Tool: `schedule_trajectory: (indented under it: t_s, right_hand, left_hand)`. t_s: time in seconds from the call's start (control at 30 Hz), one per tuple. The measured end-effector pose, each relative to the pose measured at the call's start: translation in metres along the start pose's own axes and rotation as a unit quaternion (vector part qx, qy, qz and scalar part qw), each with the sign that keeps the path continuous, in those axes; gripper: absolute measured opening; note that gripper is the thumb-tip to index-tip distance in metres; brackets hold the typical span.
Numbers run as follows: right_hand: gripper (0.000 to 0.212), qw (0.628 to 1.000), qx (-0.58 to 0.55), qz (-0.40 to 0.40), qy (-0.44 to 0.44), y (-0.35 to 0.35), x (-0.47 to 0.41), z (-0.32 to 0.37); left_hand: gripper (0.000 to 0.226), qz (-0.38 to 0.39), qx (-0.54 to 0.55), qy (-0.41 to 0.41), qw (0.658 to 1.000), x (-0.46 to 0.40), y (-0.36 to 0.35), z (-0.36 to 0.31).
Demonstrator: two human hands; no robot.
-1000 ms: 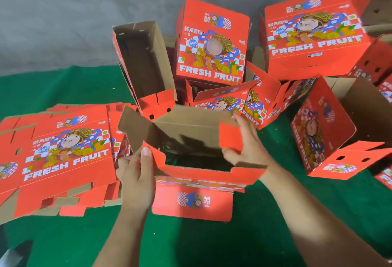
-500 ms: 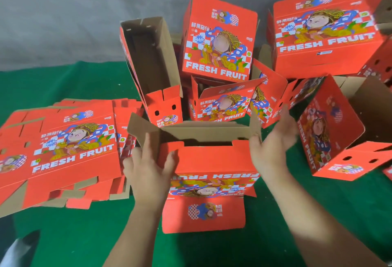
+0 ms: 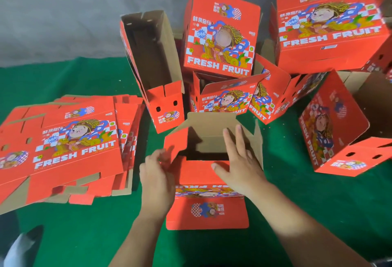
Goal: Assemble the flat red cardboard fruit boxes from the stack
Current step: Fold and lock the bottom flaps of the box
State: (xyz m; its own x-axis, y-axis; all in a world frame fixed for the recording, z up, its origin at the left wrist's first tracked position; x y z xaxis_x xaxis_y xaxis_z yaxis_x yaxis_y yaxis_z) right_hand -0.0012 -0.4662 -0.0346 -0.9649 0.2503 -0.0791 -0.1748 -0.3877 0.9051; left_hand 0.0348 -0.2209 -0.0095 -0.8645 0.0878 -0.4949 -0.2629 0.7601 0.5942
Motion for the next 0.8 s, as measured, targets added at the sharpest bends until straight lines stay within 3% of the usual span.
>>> schedule_trajectory:
  t_s: [0.1, 0.2, 0.3, 0.37, 0.47, 0.57, 0.7, 0.8]
  right_hand:
    - [0.099, 0.999, 0.036, 0.007, -0.003, -0.005, -0.007, 0.001]
    - [0.087, 0.999, 0.039, -0.033, 0.012, 0.002, -0.007, 0.009]
    - [0.062, 0.971, 0.004, -0.221, 0.086, 0.038, 0.013, 0.024]
    - [0.062, 0.946, -0.004, -0.324, 0.032, 0.055, 0.032, 0.012]
    - [0.078, 0.959, -0.046, -0.276, -0.042, 0.042, 0.040, -0.015]
    - [0.062, 0.976, -0.066, -0.209, 0.014, 0.026, 0.039, -0.026]
    - [0.043, 0.975, -0.035, -0.214, 0.046, 0.028, 0.036, -0.031]
    - [0.039, 0.977, -0.065, -0.202, 0.013, 0.038, 0.020, -0.033]
  left_hand:
    - [0.048, 0.054, -0.032, -0.039, 0.997, 0.000, -0.009, -0.001]
    - [0.049, 0.107, -0.080, 0.013, 0.991, -0.009, -0.016, 0.005]
    - [0.064, 0.167, -0.217, 0.008, 0.962, -0.031, -0.031, 0.003]
    - [0.067, 0.202, -0.261, 0.005, 0.944, -0.047, -0.043, 0.003]
    - [0.065, 0.236, -0.295, 0.001, 0.926, -0.059, -0.057, 0.009]
    - [0.072, 0.243, -0.308, 0.018, 0.920, -0.062, -0.062, 0.014]
    - [0.083, 0.214, -0.277, 0.036, 0.936, -0.065, -0.058, 0.016]
    - [0.065, 0.202, -0.173, 0.060, 0.962, -0.062, -0.051, 0.019]
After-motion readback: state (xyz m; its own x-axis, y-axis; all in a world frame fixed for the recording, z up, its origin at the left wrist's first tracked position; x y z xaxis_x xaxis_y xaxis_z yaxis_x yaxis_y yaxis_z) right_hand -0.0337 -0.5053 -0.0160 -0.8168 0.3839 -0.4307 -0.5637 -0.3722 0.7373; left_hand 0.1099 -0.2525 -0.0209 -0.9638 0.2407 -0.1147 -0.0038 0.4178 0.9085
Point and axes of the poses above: each hand's wrist, its own x-axis away from the middle knuckle, its own y-axis out of the back of the hand, z = x × y, the point moved 9 cm from there along -x, towards the middle knuckle, and after that the axes turned 5 degrees about -z, right-handed, at the moved point
